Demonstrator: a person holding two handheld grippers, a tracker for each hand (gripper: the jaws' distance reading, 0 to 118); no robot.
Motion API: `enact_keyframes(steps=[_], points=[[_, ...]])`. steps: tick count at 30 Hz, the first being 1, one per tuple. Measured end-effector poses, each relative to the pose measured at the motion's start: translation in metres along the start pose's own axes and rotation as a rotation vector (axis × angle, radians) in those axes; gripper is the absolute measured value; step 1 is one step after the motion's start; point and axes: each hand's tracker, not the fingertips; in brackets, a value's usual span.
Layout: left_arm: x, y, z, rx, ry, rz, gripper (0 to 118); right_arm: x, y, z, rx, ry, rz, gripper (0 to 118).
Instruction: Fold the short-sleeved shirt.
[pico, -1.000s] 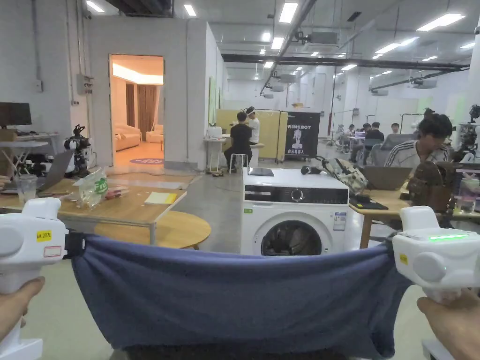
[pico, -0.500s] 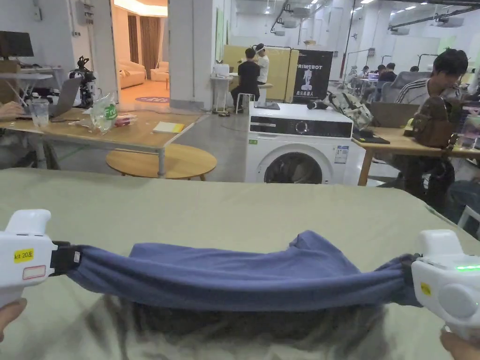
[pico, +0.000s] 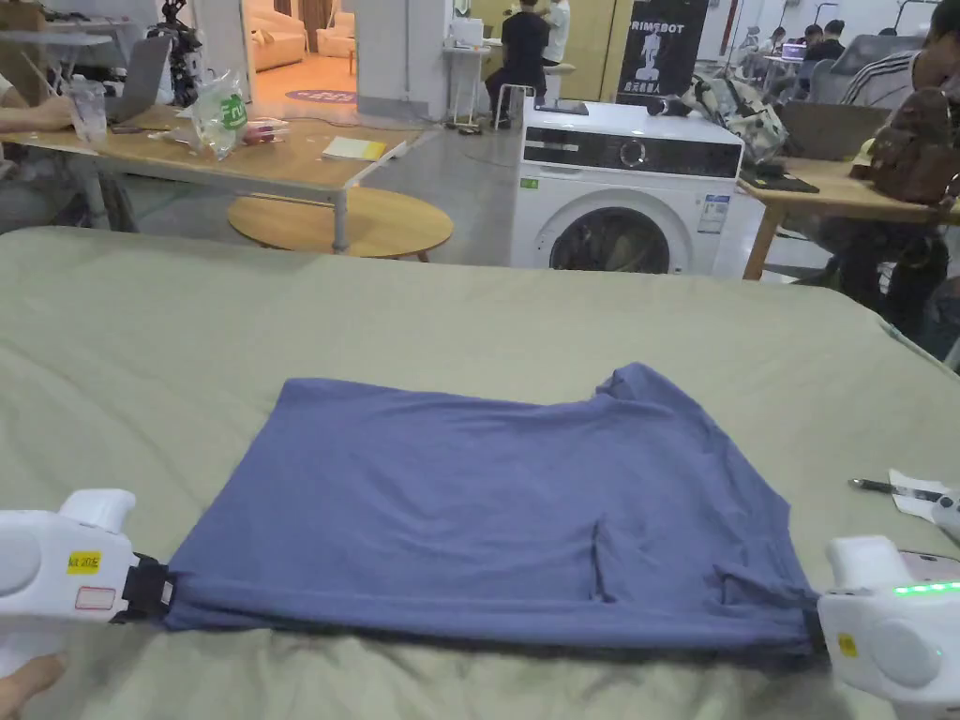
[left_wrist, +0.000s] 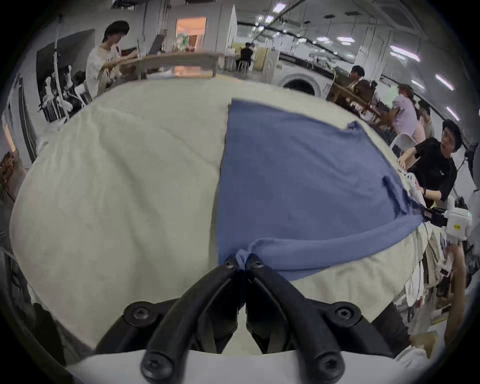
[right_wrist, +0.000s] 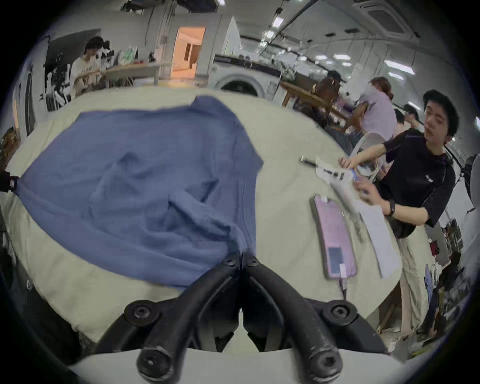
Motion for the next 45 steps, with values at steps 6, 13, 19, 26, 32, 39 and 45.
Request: enact_keyframes(steps=[6,13,19,26,32,39,45], points=[[-0.007,0.0,-0.016,-0.073,-0.013,0.073,0,-0.001,-0.011,-0.024,-0.111,0.027,-0.004,0],[-0.003,0.007,-0.004,-0.091,-0.027,0.108,26,-0.003,0.002,-0.013,-0.126,-0.004,0.006,35],[0.027,0.03,0.031,0.159,0.004,0.03,43,-0.007,0.038,0.037,0.076,0.018,-0.078,53],[0.061,0.037,0.044,0.467,0.001,-0.032,42,-0.045,0.054,0.056,0.457,0.039,-0.198,53],[0.073,0.035,0.04,0.516,0.04,-0.065,0,-0.078,0.05,0.057,0.565,0.049,-0.181,0],[0.059,0.034,0.035,0.306,0.036,-0.069,0,-0.09,0.048,0.057,0.545,0.08,-0.158,0],[0.025,0.027,0.027,0.103,0.039,-0.002,0,-0.094,0.045,0.047,0.488,0.096,-0.134,0]])
